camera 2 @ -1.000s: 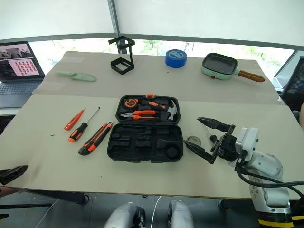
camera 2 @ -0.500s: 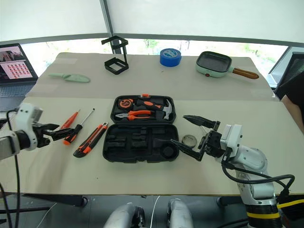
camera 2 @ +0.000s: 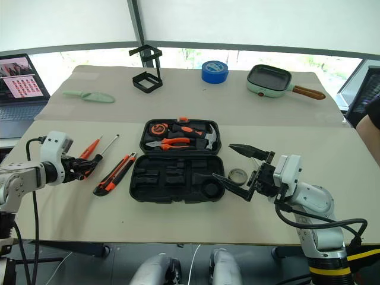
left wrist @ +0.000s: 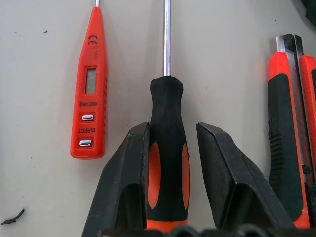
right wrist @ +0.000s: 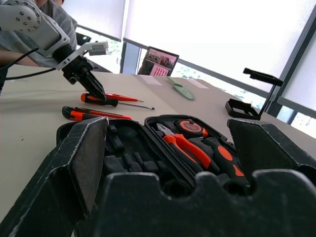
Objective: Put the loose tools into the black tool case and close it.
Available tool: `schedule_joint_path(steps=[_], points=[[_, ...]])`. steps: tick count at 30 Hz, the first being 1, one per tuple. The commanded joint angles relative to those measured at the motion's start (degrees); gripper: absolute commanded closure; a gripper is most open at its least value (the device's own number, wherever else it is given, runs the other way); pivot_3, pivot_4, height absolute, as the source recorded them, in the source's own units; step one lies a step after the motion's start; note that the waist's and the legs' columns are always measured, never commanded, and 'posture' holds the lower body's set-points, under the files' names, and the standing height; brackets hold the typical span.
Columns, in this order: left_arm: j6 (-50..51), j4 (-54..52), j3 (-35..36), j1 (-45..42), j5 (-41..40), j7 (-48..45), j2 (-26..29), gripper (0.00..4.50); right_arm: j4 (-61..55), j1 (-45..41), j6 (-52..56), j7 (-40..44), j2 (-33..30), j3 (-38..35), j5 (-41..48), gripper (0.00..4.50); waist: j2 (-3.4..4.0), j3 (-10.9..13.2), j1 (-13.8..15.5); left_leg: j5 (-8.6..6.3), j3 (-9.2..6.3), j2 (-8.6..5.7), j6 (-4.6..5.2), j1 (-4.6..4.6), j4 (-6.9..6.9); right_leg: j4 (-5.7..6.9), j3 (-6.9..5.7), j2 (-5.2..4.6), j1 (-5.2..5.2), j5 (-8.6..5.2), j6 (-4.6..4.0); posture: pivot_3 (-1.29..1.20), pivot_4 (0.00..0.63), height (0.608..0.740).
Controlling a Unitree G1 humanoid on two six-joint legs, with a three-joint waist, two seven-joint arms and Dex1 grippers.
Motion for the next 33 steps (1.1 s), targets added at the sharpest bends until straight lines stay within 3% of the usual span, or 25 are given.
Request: schedule_joint_path(steps=[1,7,11,14,21,25,30,33], points=[[0.0,2.0,-1.7,-1.0,2.0,-0.3,-0.8,2.91,-1.6,-0.3,0.5,0.0,-0.7,-0.7,0.4,0.0,0.0,0.0,0.1,0.04,0.0,0.0,0.07,0.01,0.0,0.01,0.0,0.0,0.0,0.0,0.0,0.0,0.15,0.74],[-1.6,3.6,-1.5,-3.1,3.7,-0.7,-2.4,2.91,-1.3,-0.5,0.8,0.7,-0.7,-0.6,0.5,0.0,0.0,0.0,0.3,0.19,0.0,-0.01,0.35,0.0,0.0,0.02,0.0,-0.05,0.0,0.0,-0.01,0.0,0.15,0.74],[-2.7,2.2,-0.7,-2.8,3.9,-1.4,-2.9,1.9,-1.4,-0.3,1.0,0.8,-0.6,-0.5,0.4,0.0,-0.01,0.0,0.3,0.2,-0.03,-0.02,0.37,-0.04,0.02,0.04,0.01,-0.17,0.0,0.01,-0.02,0.0,0.15,0.74],[-3.4,1.2,0.3,-2.4,4.4,-0.6,-3.5,0.8,-1.4,-0.2,1.1,0.7,-0.5,-0.5,0.2,0.0,-0.01,0.0,0.2,0.2,-0.04,-0.02,0.37,-0.04,0.02,0.06,0.02,-0.2,0.0,0.01,-0.02,0.0,0.15,0.74],[-2.2,1.6,-0.2,-1.7,5.3,0.4,-3.9,0.8,-1.3,-0.3,1.2,0.5,-0.4,-0.5,0.1,0.0,-0.01,0.0,0.2,0.21,-0.05,-0.02,0.39,-0.03,0.03,0.09,0.03,-0.2,0.0,0.02,-0.05,0.0,0.15,0.74],[-2.0,2.2,-0.5,-1.6,5.6,0.8,-4.6,1.82,-0.8,-0.6,1.1,0.3,-0.4,-0.6,-0.1,0.0,-0.01,0.0,0.2,0.2,-0.05,-0.02,0.39,-0.02,0.03,0.09,0.02,-0.2,0.0,0.01,-0.05,0.0,0.15,0.74],[-3.6,1.7,0.6,-0.8,5.3,0.3,-5.4,3.6,-0.8,-0.3,0.9,0.1,-0.4,-0.7,-0.3,0.0,-0.01,0.0,0.2,0.2,-0.05,-0.03,0.39,-0.03,0.03,0.09,0.02,-0.21,0.0,0.01,-0.05,0.0,0.15,0.74],[-11.7,0.0,6.5,1.6,1.5,-4.1,-7.4,3.63,-1.3,0.2,1.1,-0.2,-1.2,-2.0,-0.2,0.0,-0.01,0.0,0.2,0.2,-0.05,-0.03,0.4,-0.02,0.02,0.1,0.03,-0.26,0.0,0.02,-0.05,0.0,0.15,0.74]])
